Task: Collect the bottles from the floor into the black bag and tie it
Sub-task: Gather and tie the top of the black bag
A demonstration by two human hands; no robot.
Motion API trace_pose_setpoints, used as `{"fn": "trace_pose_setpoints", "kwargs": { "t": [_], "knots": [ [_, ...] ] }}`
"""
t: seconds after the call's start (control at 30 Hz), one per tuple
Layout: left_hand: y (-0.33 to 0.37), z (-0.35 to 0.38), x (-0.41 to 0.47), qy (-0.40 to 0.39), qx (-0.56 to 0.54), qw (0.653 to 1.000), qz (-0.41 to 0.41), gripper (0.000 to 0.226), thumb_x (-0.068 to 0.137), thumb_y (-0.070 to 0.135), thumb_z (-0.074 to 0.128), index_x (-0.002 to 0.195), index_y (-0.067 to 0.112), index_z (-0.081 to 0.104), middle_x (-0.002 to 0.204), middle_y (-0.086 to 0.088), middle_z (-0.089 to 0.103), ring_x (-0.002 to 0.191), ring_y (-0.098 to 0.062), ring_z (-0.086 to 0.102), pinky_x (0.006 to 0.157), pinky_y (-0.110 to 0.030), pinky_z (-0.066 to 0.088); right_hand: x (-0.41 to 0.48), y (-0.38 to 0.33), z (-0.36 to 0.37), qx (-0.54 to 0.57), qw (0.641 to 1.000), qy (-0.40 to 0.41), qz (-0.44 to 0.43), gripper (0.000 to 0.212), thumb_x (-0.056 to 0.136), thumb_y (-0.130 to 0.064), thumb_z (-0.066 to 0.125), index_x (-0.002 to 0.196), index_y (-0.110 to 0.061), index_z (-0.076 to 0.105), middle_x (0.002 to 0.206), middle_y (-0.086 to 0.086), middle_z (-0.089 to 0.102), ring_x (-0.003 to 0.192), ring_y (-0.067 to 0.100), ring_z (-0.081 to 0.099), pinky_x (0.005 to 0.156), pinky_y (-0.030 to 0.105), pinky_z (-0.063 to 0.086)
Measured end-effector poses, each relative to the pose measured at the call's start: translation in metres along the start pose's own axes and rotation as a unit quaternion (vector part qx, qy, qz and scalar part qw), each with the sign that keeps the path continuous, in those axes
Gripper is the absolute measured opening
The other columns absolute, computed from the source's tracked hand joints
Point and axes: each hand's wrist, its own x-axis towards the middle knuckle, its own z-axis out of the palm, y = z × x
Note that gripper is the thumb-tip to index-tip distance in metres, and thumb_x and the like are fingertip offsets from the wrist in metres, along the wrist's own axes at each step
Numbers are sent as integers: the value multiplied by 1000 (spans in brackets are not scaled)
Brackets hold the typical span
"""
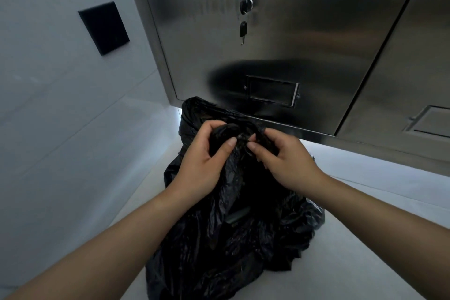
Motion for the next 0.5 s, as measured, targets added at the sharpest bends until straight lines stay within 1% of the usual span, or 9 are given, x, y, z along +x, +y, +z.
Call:
{"fn": "trace_pose_setpoints", "kwargs": {
  "t": [0.1, 0.17, 0.2, 0.27, 0.3, 0.33, 0.37, 0.43, 0.5],
  "knots": [
    [0, 3, -4, -35, 39, 999, 14, 32, 93, 22, 54, 122, 35, 48, 114, 24, 59, 111, 3, 55, 92, -14, 44, -4, -1, 3, -73, 997, 12, -38, 9, 86, -19, 63, 85, -28, 61, 61, -27, 58, 67, -15, 55, 61, 3, 35],
    [1, 6, -7, -47, 41, 998, 15, 39, 91, 26, 56, 127, 35, 44, 117, 25, 57, 112, 5, 54, 92, -11, 43, -6, -1, 6, -96, 994, 10, -50, 8, 86, -15, 62, 91, -21, 65, 66, -29, 53, 71, -20, 52, 64, 1, 34],
    [3, 8, -8, -45, 40, 998, 16, 41, 89, 29, 59, 127, 35, 45, 116, 24, 59, 111, 5, 55, 90, -10, 43, -7, -1, 6, -105, 993, 9, -56, 8, 86, -13, 61, 92, -18, 65, 69, -28, 52, 70, -20, 51, 64, 3, 34],
    [5, 12, -10, -25, 41, 999, 17, 44, 80, 41, 66, 120, 36, 49, 112, 19, 62, 107, 4, 58, 88, -10, 43, -7, -2, 5, -122, 990, -4, -64, 7, 84, -10, 59, 89, -15, 62, 70, -18, 57, 69, -9, 54, 61, 11, 36],
    [6, 13, -10, -14, 49, 999, 16, 45, 75, 47, 67, 116, 37, 52, 111, 17, 62, 106, 3, 58, 87, -10, 44, -7, -2, 6, -133, 989, -12, -68, 9, 83, -9, 58, 90, -13, 62, 73, -9, 62, 70, -1, 56, 62, 18, 38],
    [6, 15, -10, -3, 62, 998, 14, 44, 71, 51, 68, 111, 38, 54, 109, 15, 63, 104, 2, 59, 85, -10, 45, -7, -2, 6, -143, 987, -18, -71, 11, 82, -8, 57, 91, -12, 61, 77, -2, 65, 73, 8, 58, 63, 23, 40],
    [6, 17, -10, 6, 76, 997, 11, 40, 71, 51, 69, 106, 39, 56, 107, 14, 63, 102, 2, 60, 84, -11, 46, -8, -1, 7, -149, 986, -21, -71, 13, 82, -8, 56, 93, -11, 61, 80, 2, 66, 74, 14, 59, 64, 27, 42],
    [4, 19, -10, 23, 88, 996, 10, 22, 78, 41, 69, 98, 38, 58, 100, 13, 65, 95, 1, 61, 79, -12, 47, -8, -1, 8, -144, 987, -27, -69, 12, 83, -9, 57, 94, -13, 61, 81, 2, 66, 75, 16, 60, 66, 30, 46],
    [1, 18, -8, 27, 100, 994, 15, 10, 83, 31, 65, 90, 35, 59, 91, 11, 65, 88, -1, 62, 75, -13, 47, -8, 1, 8, -131, 988, -33, -73, 15, 83, -13, 62, 98, -16, 62, 86, -1, 68, 80, 9, 61, 71, 23, 47]
  ]
}}
